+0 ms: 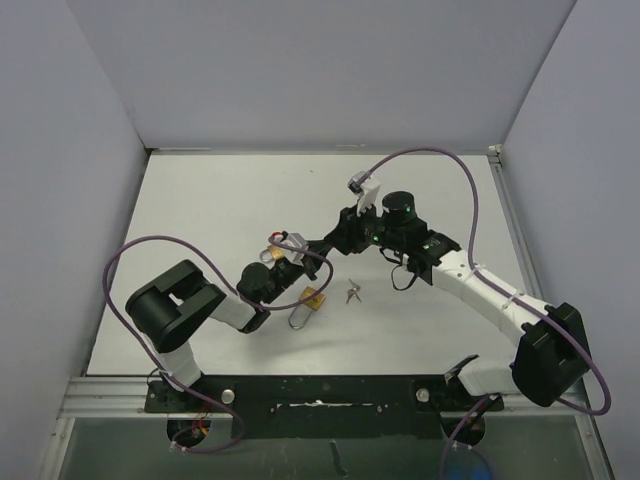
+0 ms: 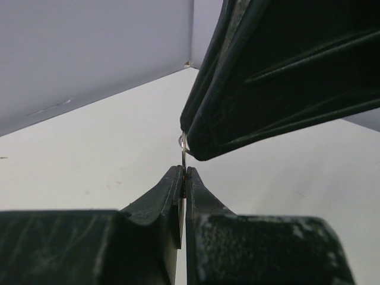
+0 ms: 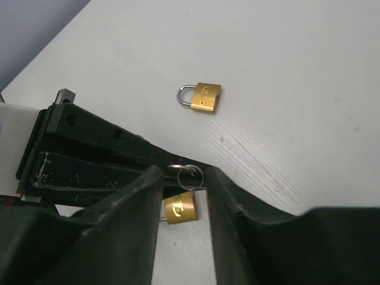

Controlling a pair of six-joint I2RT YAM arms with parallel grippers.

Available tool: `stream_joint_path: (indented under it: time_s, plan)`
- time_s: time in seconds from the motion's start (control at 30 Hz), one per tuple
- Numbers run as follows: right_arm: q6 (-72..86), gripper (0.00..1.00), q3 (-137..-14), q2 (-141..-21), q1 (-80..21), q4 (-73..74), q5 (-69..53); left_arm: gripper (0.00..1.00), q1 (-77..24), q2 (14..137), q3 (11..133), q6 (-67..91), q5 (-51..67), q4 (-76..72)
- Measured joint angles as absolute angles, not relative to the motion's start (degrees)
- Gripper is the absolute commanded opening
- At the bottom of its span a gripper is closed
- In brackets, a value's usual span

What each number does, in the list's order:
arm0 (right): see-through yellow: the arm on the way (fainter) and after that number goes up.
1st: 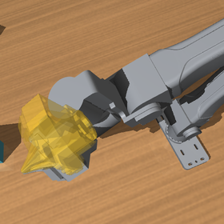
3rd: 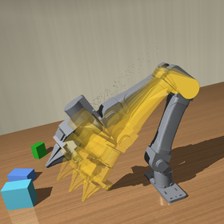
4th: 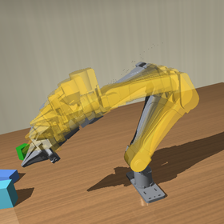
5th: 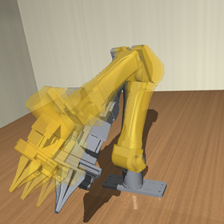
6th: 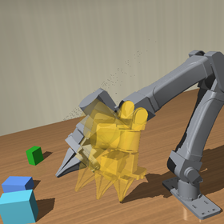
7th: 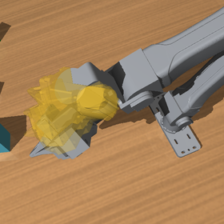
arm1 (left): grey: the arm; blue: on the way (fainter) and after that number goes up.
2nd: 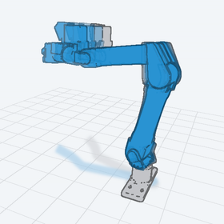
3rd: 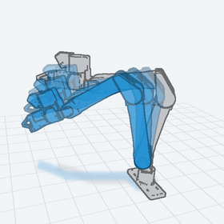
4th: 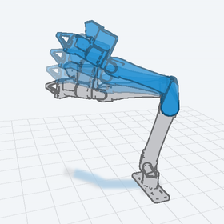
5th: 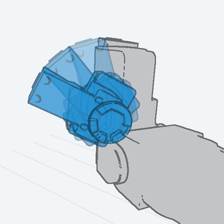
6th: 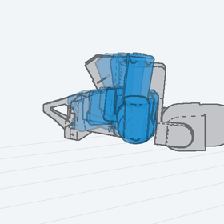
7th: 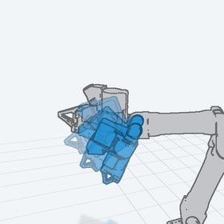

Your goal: Unlock with the key

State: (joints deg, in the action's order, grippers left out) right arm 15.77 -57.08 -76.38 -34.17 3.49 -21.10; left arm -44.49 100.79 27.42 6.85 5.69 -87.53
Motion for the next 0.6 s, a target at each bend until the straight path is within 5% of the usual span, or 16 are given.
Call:
stream_joint_path:
  time_s: [0.17, 0.6]
  plan:
    - [20.5, 0.56, -55.3, -75.1, -33.5, 3.1, -19.5, 0.00, -46.2, 98.5, 27.7, 1.8, 0.8, -84.9]
    - [34.8, 0.55, -51.9, -71.2, -26.3, 0.4, -20.4, 0.00, -51.0, 97.3, 29.1, -14.7, -12.6, -70.7]
